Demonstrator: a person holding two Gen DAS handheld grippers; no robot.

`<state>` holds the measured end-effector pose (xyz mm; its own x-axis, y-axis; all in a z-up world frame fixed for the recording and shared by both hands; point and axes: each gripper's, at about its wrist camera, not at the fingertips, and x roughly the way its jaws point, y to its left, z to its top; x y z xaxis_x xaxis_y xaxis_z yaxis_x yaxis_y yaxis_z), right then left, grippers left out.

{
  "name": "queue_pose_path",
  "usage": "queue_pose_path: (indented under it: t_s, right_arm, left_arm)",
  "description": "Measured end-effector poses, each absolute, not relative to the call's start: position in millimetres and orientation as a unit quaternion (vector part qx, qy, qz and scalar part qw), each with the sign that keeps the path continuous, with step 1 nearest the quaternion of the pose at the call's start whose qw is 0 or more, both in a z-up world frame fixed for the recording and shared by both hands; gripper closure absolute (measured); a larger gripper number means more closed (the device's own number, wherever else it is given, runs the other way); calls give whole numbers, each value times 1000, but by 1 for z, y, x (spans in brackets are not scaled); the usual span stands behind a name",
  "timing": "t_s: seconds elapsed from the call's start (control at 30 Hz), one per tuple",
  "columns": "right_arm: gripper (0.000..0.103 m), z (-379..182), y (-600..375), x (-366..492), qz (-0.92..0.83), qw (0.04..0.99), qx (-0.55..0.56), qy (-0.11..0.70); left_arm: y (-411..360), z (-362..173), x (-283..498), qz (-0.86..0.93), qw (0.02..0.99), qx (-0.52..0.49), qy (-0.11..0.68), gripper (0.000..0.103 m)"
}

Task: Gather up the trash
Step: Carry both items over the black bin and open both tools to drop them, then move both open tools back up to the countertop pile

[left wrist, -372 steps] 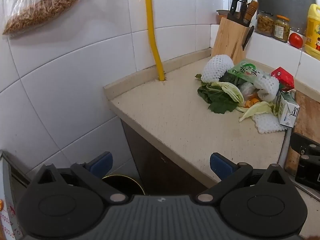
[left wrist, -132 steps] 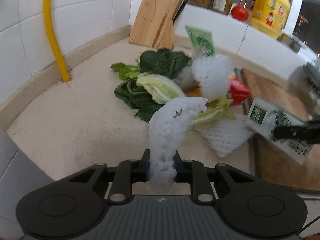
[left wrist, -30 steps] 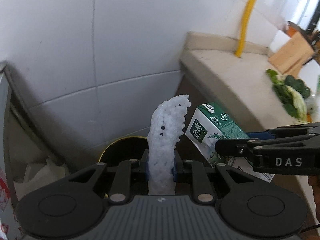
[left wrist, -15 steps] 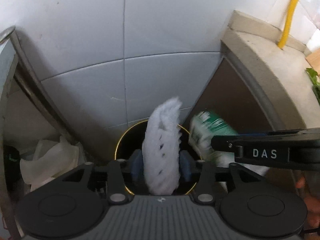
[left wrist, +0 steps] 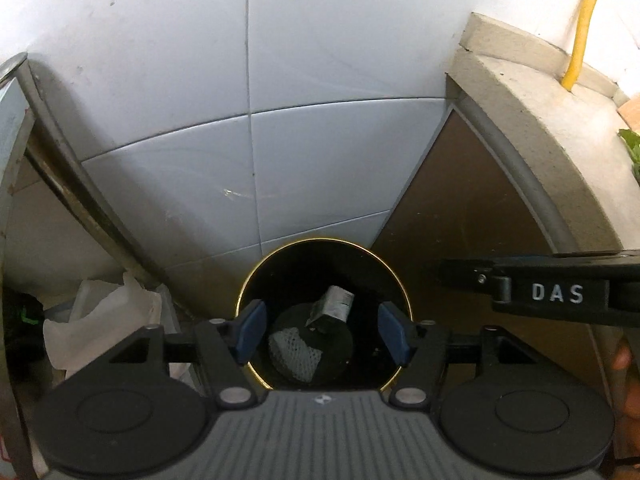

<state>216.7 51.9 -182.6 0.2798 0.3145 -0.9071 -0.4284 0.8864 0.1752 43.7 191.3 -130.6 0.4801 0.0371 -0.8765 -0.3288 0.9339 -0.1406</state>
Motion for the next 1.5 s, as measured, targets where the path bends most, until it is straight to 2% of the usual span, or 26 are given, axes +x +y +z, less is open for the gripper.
queue_pose_path:
  t_s: [0.23,0.63,1.5]
  right_arm:
    - [52,-172,47,212,221,810,-49,540]
    - [45,-144,31,195,216,830,-42,513]
    - [37,-85,-14,170,190,876,-18,444]
  left_arm:
    - [187,-125,42,98,854,-144,490,48]
    - [178,-102,32,82,871,-142,464,48]
    - [144,-44,33,20,905,-126,406,47]
